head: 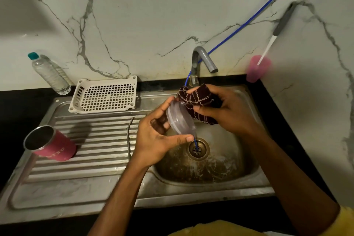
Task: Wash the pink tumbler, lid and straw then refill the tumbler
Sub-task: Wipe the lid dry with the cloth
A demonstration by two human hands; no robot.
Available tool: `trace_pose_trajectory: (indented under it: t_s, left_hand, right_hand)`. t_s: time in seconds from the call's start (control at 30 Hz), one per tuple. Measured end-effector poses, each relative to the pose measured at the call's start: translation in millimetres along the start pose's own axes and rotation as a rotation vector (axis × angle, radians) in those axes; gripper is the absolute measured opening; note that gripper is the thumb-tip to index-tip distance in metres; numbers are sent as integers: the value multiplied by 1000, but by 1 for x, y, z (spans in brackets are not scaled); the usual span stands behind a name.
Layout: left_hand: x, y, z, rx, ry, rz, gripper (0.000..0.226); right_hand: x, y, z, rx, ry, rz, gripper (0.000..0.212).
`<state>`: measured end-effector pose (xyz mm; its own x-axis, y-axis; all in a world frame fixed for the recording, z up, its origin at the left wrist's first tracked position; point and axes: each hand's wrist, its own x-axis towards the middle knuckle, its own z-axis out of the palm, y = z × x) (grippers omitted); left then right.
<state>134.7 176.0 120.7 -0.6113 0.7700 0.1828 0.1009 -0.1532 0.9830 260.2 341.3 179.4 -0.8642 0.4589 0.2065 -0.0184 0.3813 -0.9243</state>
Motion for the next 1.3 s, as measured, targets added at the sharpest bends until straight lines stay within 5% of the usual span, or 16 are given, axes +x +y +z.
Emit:
trace_pose_trajectory:
  t_s: [0.23, 0.5, 0.7, 0.93, 1.3]
  left_hand:
    - [0, -3, -2, -86, 138, -25, 94]
    - [9, -16, 0, -162, 325, -75, 86]
    - [11, -28, 11, -662, 357, -479, 57]
    - [-2, -27, 19, -683, 267, -600, 50]
    - [-9, -28, 30, -640, 230, -627, 43]
  right_hand:
    - [-4, 18, 11, -19, -100, 281, 26]
    - [-23, 17, 2, 276, -33, 216, 36]
    - [-26, 29, 27, -39, 120, 25, 42]
    - [-24, 44, 49, -288, 197, -153, 42]
    - [-15, 21, 48, -693, -142, -202, 32]
